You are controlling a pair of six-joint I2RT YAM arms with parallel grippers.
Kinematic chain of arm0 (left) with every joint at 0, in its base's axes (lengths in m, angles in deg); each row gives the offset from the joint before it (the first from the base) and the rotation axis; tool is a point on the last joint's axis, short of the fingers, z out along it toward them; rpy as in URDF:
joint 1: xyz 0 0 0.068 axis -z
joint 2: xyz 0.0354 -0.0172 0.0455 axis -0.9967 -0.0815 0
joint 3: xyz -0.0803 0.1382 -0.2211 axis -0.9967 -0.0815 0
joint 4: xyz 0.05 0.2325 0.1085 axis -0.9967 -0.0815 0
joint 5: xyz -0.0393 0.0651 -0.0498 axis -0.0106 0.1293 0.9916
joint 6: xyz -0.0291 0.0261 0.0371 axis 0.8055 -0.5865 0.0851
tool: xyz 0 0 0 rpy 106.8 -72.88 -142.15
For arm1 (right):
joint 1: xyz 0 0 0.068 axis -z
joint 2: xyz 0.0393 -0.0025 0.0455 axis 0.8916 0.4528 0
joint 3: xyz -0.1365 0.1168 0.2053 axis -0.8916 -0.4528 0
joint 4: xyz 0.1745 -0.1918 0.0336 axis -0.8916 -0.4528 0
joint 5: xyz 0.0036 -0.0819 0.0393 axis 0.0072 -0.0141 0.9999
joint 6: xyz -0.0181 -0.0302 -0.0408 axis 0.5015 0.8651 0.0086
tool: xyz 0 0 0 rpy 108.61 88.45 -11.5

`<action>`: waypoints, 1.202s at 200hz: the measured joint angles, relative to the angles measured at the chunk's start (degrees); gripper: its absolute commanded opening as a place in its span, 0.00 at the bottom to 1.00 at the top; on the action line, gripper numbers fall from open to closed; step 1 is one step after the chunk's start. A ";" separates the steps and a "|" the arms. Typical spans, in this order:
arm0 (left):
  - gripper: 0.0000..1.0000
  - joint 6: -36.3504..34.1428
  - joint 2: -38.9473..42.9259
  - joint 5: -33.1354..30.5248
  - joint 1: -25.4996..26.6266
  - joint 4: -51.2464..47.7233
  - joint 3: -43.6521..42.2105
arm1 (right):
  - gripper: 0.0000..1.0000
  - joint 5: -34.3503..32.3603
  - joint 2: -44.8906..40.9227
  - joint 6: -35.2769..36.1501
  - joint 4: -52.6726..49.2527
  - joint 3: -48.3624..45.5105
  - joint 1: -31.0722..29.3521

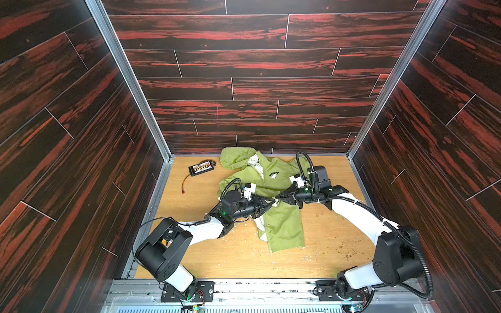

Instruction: Zip up the jacket

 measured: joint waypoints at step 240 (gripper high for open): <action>0.02 1.01 -5.46 1.92 0.24 1.73 4.70 | 0.00 2.32 0.02 2.23 -0.94 0.26 2.82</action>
